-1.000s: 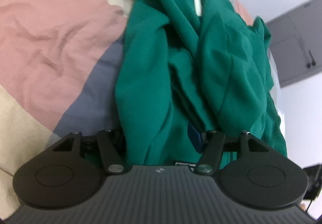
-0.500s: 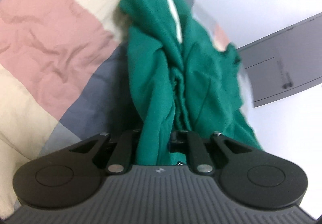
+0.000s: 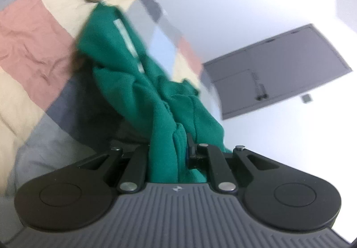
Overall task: Fold large clothes
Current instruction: 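Lift the hem with both tools and fold it toward the collar, then lower the folded half onto the hoodie with both tools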
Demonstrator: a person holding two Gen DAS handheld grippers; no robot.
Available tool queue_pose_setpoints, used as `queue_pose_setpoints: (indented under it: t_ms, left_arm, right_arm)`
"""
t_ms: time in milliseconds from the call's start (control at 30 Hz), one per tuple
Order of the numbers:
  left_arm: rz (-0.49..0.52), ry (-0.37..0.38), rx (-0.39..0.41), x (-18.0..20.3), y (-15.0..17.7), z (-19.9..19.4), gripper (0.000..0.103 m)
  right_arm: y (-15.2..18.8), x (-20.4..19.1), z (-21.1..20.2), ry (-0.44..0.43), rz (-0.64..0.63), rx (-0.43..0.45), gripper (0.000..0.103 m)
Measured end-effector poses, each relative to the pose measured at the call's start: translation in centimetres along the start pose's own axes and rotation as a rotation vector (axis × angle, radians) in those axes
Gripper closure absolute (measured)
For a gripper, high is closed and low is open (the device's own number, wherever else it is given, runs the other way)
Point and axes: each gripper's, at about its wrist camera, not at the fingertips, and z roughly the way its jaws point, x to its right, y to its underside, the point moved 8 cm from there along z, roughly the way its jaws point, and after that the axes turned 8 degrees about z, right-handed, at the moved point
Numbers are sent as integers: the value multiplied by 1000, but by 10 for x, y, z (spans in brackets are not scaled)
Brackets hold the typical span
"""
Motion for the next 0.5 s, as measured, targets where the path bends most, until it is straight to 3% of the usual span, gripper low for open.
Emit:
queue_pose_setpoints:
  t_ms: [133, 233, 367, 500]
  left_arm:
    - [9, 69, 23, 20, 22, -37, 89]
    - [6, 75, 43, 19, 28, -43, 89]
    - [-25, 60, 59, 3, 19, -32, 88]
    - [-53, 10, 94, -13, -18, 2, 88]
  right_arm:
    - [5, -19, -38, -37, -15, 42, 90]
    - [9, -20, -54, -27, 2, 63, 90]
    - [2, -4, -44, 42, 52, 67, 90]
    - [-27, 17, -9, 106, 114, 90, 90]
